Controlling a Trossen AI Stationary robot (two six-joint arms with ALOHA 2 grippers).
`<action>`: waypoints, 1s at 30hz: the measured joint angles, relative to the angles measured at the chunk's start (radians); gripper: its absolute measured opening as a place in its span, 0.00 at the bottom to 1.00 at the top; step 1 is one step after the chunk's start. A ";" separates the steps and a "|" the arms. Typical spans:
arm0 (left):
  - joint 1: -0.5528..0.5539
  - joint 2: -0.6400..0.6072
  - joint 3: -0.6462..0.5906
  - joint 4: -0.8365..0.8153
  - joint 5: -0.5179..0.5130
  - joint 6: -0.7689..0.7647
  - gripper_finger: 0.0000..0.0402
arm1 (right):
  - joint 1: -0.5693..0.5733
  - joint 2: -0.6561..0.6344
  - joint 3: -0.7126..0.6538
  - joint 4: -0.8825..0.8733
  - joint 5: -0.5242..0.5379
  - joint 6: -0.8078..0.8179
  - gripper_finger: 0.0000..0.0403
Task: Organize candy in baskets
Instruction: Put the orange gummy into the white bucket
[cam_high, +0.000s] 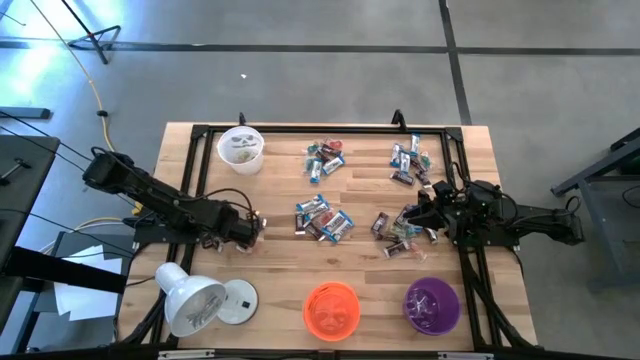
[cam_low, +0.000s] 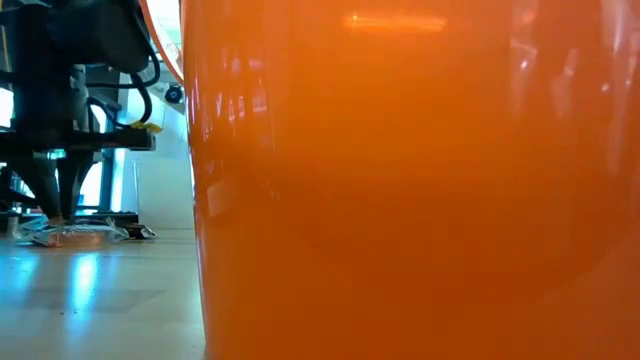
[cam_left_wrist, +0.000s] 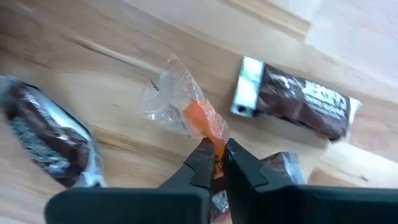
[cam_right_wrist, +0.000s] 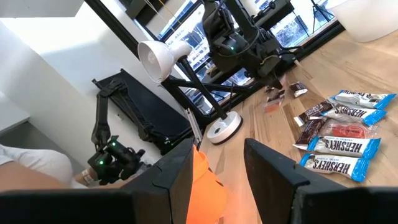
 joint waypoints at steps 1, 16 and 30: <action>0.000 0.000 0.004 -0.010 -0.002 -0.001 0.01 | 0.000 0.000 0.000 0.000 0.000 0.000 0.34; 0.001 -0.002 0.281 -0.411 -0.237 0.016 0.01 | 0.000 0.000 0.000 0.000 0.000 0.000 0.34; 0.286 -0.039 0.588 -0.727 -0.576 0.480 0.01 | 0.000 0.000 0.000 0.000 0.000 0.000 0.34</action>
